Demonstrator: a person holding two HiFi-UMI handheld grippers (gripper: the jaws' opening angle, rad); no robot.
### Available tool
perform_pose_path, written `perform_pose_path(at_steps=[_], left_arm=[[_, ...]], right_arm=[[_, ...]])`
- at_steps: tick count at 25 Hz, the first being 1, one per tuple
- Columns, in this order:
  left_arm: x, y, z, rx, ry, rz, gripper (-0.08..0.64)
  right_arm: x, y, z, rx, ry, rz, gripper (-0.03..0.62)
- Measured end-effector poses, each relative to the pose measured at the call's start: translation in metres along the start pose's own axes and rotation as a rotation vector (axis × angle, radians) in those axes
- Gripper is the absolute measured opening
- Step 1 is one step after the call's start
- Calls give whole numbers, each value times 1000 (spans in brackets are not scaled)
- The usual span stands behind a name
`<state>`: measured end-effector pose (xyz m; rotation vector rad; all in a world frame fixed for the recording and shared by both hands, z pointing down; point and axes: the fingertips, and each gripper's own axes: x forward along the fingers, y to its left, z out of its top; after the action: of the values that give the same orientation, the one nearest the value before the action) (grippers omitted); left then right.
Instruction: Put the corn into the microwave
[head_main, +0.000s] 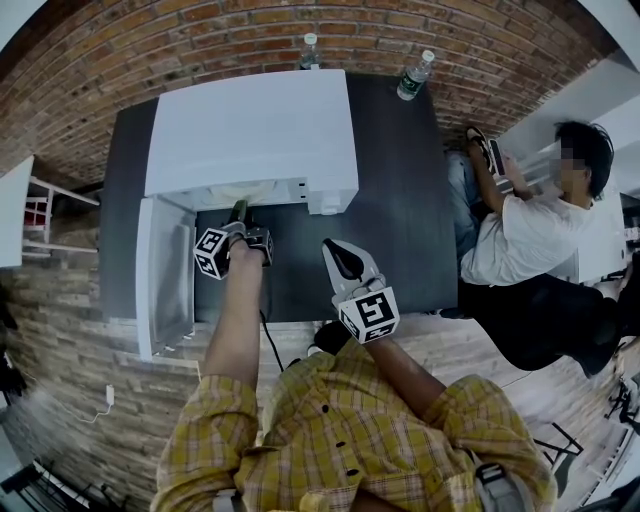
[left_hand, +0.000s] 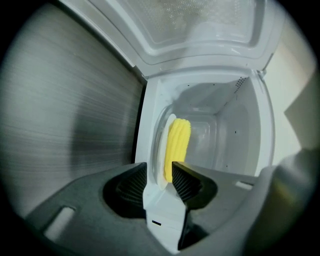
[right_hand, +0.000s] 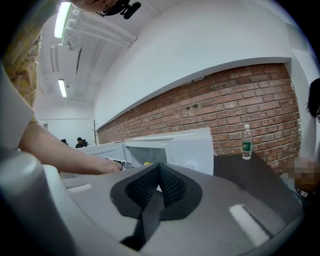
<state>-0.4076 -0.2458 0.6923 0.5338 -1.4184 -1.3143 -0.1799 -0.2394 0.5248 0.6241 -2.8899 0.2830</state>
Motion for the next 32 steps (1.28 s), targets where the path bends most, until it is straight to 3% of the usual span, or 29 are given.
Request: perform_pose_path(at_steps=[7, 9, 14, 17, 25, 32], left_arm=[[-24, -20, -15, 62, 55, -89, 72], [-33, -23, -17, 73, 66, -105, 11], [-58, -30, -33, 135, 136, -165, 2], [-75, -31, -42, 234, 173, -179, 1], [-130, -53, -64, 471, 215, -346, 0], [-192, -59, -104, 812, 275, -378, -2]], right_arm=[[-10, 9, 2, -5, -17, 3, -3], [-14, 13, 3, -8, -20, 3, -3], [-30, 19, 3, -16, -21, -4, -3], [-37, 23, 1, -14, -19, -11, -2], [-57, 37, 1, 1, -37, -12, 0], [-78, 52, 3, 12, -50, -10, 0]])
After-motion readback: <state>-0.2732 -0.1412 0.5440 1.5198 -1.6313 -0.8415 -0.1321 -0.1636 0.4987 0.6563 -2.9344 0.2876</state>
